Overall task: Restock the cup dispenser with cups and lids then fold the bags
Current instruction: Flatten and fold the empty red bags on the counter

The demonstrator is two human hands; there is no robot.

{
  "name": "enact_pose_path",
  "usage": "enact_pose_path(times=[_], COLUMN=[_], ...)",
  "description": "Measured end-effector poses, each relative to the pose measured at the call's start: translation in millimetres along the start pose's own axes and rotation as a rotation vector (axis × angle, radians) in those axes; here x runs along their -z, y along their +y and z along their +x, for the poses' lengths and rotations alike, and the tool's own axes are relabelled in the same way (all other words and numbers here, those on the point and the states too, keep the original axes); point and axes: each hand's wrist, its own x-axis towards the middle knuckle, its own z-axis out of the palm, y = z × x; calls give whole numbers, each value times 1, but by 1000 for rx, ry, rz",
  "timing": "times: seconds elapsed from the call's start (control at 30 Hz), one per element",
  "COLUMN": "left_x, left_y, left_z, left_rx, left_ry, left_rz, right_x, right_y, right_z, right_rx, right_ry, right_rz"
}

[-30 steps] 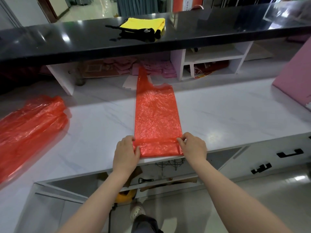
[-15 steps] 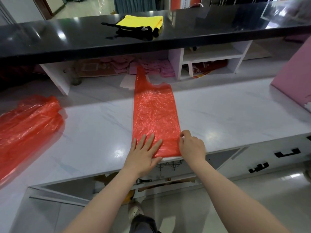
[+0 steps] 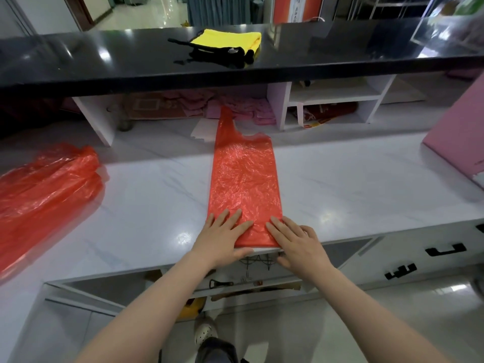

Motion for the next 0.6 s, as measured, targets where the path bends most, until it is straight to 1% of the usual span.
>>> enact_pose_path(times=[0.1, 0.17, 0.3, 0.43, 0.53, 0.6], left_x=[1, -4, -16, -20, -19, -18], left_y=[-9, -19, -36, -42, -42, -43], left_z=[-5, -15, -35, -45, -49, -50], left_rx=[-61, -72, -77, -60, -3, 50], left_ry=[47, 54, 62, 132, 218, 284], left_rz=[20, 21, 4, -140, -307, -402], right_x=[-5, -4, -4, -4, 3, 7], right_y=[0, 4, 9, 11, 12, 12], right_z=[0, 0, -5, -4, 4, 8], right_rx=[-50, -59, -21, -86, -202, -254], right_ry=[-68, -48, -34, -77, -19, 6], right_rz=[126, 183, 203, 313, 549, 660])
